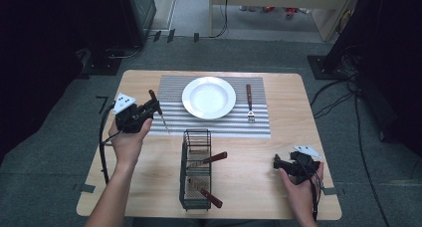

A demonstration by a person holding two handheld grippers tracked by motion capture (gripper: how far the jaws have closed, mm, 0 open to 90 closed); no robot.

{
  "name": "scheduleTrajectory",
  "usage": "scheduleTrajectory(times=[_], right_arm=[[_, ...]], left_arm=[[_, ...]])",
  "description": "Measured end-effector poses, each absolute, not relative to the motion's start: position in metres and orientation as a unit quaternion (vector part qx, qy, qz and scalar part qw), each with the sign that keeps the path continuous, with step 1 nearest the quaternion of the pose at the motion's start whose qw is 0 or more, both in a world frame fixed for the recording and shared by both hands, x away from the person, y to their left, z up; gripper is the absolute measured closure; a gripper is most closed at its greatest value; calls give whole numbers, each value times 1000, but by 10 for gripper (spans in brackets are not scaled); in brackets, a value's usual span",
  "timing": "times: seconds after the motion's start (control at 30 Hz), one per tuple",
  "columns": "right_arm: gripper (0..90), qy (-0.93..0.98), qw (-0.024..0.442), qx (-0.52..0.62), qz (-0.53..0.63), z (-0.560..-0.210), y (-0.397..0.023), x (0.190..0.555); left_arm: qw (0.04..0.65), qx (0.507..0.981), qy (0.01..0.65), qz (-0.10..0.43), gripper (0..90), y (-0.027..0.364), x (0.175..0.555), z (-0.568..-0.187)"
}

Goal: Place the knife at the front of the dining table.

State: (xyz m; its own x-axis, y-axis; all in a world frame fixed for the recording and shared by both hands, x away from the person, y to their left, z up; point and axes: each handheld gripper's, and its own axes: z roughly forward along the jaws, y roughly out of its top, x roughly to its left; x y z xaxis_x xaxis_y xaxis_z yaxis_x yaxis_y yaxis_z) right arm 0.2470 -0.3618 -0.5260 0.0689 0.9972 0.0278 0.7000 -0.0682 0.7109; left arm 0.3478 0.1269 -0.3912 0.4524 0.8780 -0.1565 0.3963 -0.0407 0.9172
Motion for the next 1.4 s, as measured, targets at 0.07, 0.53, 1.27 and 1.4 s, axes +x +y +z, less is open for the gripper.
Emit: scheduleTrajectory(times=[0.07, 0.53, 1.27, 1.4], right_arm=[[0, 627, 273, 677, 273, -526, -362, 247], [0, 629, 273, 674, 273, -526, -362, 247], [0, 632, 272, 671, 275, -526, -362, 247], [0, 632, 272, 671, 275, -526, -362, 247]], left_arm=[[505, 683, 472, 235, 766, 125, 354, -396], [489, 675, 499, 236, 766, 118, 386, -411], [468, 686, 498, 247, 767, 117, 393, -398], [464, 692, 496, 244, 767, 115, 390, -396]])
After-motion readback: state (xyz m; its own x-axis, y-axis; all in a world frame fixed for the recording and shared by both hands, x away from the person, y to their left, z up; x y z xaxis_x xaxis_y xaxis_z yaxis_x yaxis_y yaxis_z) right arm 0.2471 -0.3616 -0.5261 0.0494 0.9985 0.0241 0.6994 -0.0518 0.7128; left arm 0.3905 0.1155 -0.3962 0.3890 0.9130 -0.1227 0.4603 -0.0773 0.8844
